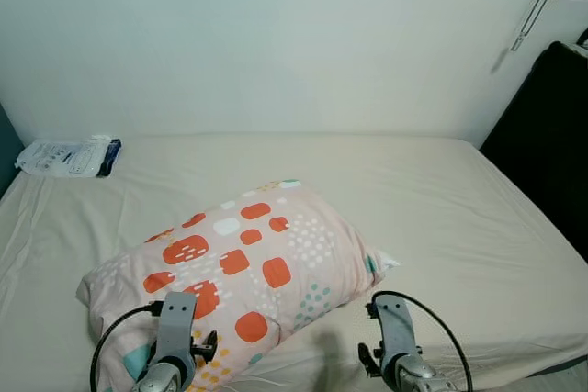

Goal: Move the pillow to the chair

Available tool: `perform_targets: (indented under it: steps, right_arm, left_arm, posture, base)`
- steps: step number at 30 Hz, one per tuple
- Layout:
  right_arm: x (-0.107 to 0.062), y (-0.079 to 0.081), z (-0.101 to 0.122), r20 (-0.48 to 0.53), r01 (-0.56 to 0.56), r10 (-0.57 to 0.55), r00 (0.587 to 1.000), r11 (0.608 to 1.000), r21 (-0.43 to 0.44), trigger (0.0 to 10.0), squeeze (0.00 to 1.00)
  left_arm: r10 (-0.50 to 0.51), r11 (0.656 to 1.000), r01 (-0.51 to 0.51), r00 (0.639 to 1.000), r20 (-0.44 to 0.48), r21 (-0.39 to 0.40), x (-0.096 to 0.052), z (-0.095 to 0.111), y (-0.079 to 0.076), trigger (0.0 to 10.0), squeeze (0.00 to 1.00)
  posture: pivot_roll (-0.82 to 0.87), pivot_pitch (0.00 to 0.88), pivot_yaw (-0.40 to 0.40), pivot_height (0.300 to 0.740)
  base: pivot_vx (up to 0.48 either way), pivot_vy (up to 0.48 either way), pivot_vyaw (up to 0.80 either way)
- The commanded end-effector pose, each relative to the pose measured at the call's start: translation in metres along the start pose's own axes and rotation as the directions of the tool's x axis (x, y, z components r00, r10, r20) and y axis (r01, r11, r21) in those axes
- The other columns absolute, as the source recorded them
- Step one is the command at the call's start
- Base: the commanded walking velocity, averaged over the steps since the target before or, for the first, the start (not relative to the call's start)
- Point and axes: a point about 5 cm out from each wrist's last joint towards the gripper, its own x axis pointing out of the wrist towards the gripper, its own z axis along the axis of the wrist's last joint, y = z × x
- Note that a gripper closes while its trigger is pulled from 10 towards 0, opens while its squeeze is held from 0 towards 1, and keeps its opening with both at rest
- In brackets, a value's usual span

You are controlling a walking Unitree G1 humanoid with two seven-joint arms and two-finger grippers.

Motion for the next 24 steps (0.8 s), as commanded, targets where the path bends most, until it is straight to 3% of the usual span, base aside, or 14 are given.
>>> perform_targets:
  steps: [1, 5, 6, 7, 14, 24]
  right_arm:
    - [-0.0007, -0.0019, -0.0058, -0.029, 0.003, -0.003, 1.0, 1.0, -0.006, 10.0, 0.0]
    - [-0.0008, -0.0022, -0.0069, -0.032, -0.001, 0.001, 0.999, 1.0, -0.007, 10.0, 0.0]
    - [-0.001, -0.0022, -0.0081, -0.035, -0.006, 0.006, 0.999, 1.0, -0.007, 10.0, 0.31]
    - [-0.0012, -0.0021, -0.0091, -0.037, -0.01, 0.01, 0.999, 1.0, -0.008, 10.0, 0.98]
    - [-0.0015, 0.0011, -0.0116, -0.031, -0.04, 0.04, 0.999, 0.999, 0.02, 10.0, 1.0]
    - [-0.0006, 0.0052, -0.0047, -0.012, -0.078, 0.077, 0.997, 0.997, -0.023, 10.0, 1.0]
  left_arm:
    - [-0.004, 1.0, 0.004, 1.0, -0.002, -0.01, 0.0003, -0.0005, -0.0026, 10.0, 0.0]
    - [-0.002, 1.0, 0.002, 1.0, -0.002, -0.011, 0.0002, -0.0005, -0.0021, 10.0, 0.0]
    - [-0.004, 1.0, 0.004, 1.0, -0.003, -0.006, 0.0, -0.0009, -0.0019, 10.0, 0.0]
    - [-0.007, 1.0, 0.007, 1.0, -0.006, 0.001, -0.0003, -0.0017, -0.002, 10.0, 0.0]
    - [-0.011, 1.0, 0.011, 1.0, -0.016, 0.019, -0.0025, -0.0067, -0.0025, 10.0, 0.0]
    - [-0.014, 1.0, 0.014, 1.0, -0.002, 0.019, 0.0008, 0.0, -0.0056, 10.0, 0.0]
  posture:
    - [0.08, 0.0, -0.093, 0.74]
    - [0.08, 0.0, -0.092, 0.74]
    - [0.08, 0.0, -0.089, 0.74]
    - [0.08, 0.0, -0.088, 0.74]
    - [0.08, 0.0, -0.092, 0.74]
    - [0.08, 0.0, -0.102, 0.74]
  base:
    - [0.0, 0.0, 0.0]
    - [0.0, 0.0, 0.0]
    - [0.0, 0.0, 0.0]
    - [0.0, 0.0, 0.0]
    - [0.0, 0.0, 0.0]
    - [0.0, 0.0, 0.0]
